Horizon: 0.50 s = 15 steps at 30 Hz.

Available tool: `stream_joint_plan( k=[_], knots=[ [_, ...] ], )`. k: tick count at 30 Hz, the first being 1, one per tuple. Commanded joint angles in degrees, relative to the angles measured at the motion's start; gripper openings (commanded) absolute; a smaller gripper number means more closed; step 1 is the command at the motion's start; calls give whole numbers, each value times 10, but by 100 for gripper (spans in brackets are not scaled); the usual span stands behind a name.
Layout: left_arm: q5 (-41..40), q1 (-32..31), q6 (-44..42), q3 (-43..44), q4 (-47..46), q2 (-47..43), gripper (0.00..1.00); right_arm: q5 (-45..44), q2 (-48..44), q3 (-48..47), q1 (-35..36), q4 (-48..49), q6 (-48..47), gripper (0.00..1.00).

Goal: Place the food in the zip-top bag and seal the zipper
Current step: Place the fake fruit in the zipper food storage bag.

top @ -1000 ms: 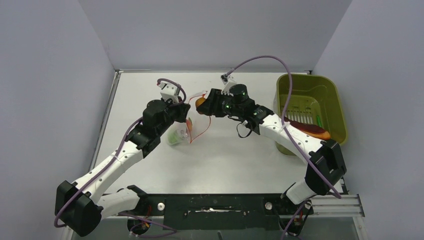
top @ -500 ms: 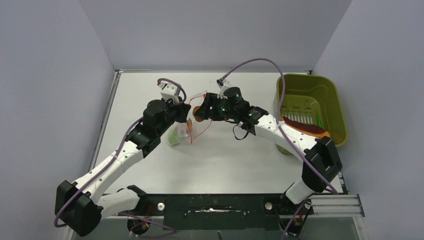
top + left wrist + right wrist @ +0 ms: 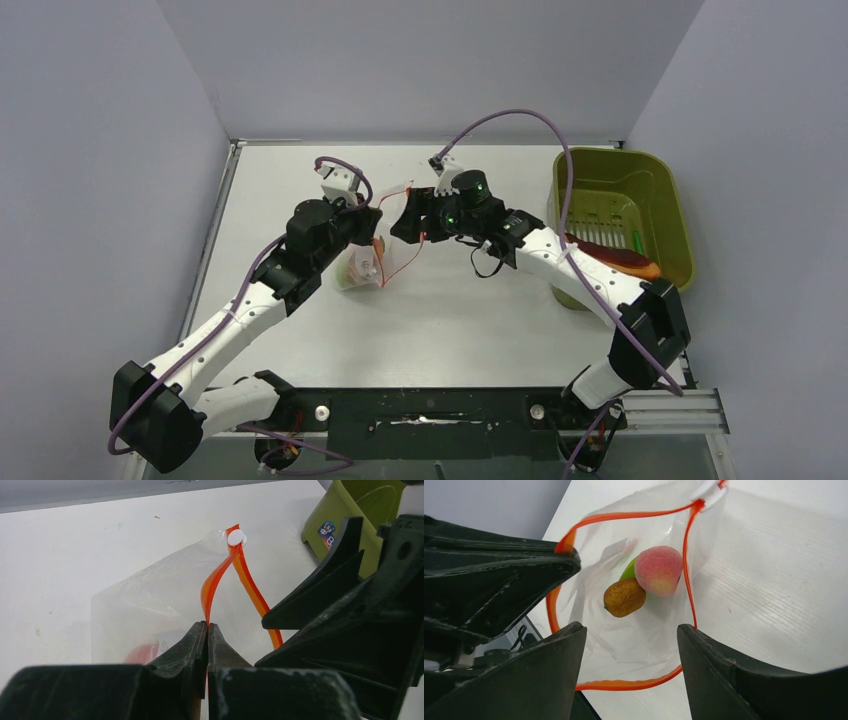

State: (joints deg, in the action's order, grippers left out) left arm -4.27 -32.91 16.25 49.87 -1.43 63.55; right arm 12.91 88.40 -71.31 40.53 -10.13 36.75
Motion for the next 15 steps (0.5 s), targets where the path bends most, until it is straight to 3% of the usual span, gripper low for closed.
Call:
stream_joint_plan(
  k=[1,7,15],
  knots=[
    [5,-2,-10,4,-26,-21,0,22,-54,-55,-6,-21,-81,68],
    [6,-2,-32,-18,-39,-39,0,-25,-81,-76,-34,-96,-141,69],
    [33,-2,-39,-43,-45,-55,0,-118,-95,-121,-126,-223,-219,69]
  ],
)
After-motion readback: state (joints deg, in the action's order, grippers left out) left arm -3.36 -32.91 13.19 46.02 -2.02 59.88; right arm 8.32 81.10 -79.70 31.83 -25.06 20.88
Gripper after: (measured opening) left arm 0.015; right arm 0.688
